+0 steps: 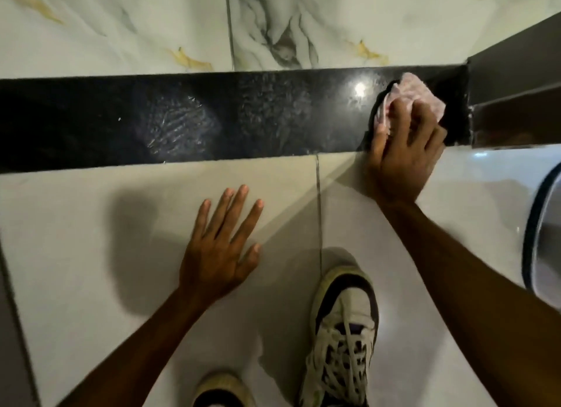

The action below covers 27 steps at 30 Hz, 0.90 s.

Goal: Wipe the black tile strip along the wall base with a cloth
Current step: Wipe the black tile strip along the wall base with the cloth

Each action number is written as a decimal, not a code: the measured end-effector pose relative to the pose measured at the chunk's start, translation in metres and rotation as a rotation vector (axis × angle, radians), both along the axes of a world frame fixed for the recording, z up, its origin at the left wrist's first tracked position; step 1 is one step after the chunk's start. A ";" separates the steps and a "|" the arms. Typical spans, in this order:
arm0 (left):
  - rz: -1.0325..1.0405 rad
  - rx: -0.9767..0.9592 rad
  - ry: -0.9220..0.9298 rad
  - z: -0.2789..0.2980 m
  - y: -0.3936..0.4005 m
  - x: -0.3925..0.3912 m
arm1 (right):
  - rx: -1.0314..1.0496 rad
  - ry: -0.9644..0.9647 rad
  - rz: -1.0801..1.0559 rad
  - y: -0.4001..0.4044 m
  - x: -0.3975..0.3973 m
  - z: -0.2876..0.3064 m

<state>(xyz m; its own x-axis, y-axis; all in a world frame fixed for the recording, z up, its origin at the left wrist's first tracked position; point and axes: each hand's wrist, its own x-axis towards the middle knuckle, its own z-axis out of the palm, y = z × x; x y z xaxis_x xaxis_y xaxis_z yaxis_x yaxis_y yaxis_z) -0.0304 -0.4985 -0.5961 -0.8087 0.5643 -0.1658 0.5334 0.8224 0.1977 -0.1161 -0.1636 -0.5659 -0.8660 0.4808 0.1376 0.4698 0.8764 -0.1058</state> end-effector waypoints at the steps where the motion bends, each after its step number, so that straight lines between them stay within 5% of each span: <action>1: -0.005 0.014 0.016 -0.004 -0.001 -0.001 | 0.010 0.030 -0.026 0.002 -0.014 -0.003; 4: 0.001 0.030 0.036 -0.006 -0.002 0.000 | -0.066 0.036 -0.030 -0.011 -0.048 -0.009; 9: -0.011 0.018 0.031 -0.003 0.007 -0.010 | -0.175 -0.026 0.421 -0.034 -0.016 -0.011; 14: -0.006 0.050 0.010 0.006 0.016 -0.019 | -0.028 -0.311 0.339 0.014 0.075 0.002; 21: 0.001 0.089 0.055 -0.008 0.016 -0.019 | -0.228 0.028 -0.035 0.007 -0.048 -0.007; 27: 0.054 0.105 0.043 -0.001 0.017 -0.020 | -0.237 -0.078 0.303 -0.024 0.019 0.001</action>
<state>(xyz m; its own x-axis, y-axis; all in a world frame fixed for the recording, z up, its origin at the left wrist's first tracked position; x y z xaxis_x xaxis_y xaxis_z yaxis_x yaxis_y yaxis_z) -0.0500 -0.4813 -0.5970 -0.8433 0.5326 -0.0721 0.4991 0.8258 0.2624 -0.0975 -0.1872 -0.5647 -0.9771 0.2118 -0.0189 0.2078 0.9322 -0.2965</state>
